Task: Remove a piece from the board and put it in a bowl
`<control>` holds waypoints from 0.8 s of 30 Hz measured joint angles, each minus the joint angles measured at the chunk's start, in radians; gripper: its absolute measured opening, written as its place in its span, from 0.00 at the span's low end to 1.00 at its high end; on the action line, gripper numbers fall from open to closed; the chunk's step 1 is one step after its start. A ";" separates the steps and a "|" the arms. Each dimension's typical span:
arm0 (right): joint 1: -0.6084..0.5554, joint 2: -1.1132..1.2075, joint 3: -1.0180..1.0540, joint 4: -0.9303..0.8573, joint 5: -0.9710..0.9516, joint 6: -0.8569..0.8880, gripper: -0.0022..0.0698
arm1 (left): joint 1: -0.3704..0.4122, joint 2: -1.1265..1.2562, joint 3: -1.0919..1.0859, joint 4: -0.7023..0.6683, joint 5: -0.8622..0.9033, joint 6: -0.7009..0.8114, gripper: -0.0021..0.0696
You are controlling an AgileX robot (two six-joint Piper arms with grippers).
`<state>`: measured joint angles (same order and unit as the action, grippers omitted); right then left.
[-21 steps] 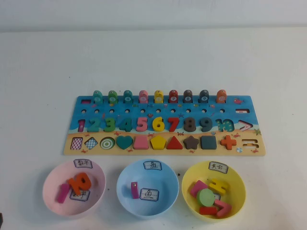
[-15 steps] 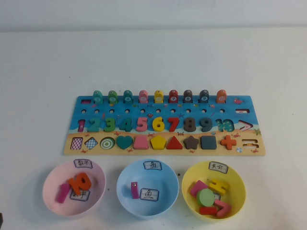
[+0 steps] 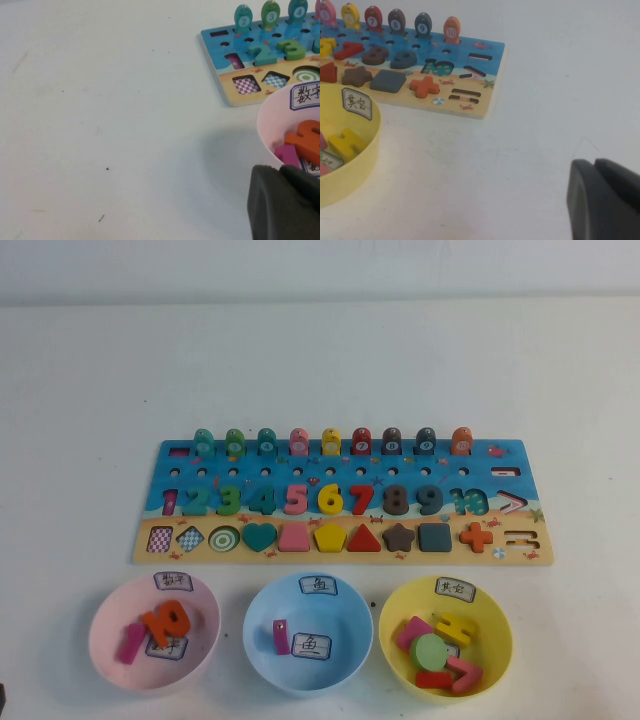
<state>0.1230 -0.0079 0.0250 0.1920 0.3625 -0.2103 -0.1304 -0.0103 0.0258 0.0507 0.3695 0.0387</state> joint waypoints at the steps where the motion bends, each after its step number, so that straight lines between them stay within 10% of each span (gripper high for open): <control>1: 0.000 0.000 0.000 0.000 0.000 0.000 0.01 | 0.000 0.000 0.000 0.000 -0.002 0.000 0.02; 24: 0.000 0.000 0.000 0.000 0.000 0.000 0.01 | 0.000 0.000 0.000 -0.323 -0.201 -0.098 0.02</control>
<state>0.1230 -0.0079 0.0250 0.1920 0.3625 -0.2103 -0.1304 -0.0103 0.0258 -0.2718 0.1686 -0.0597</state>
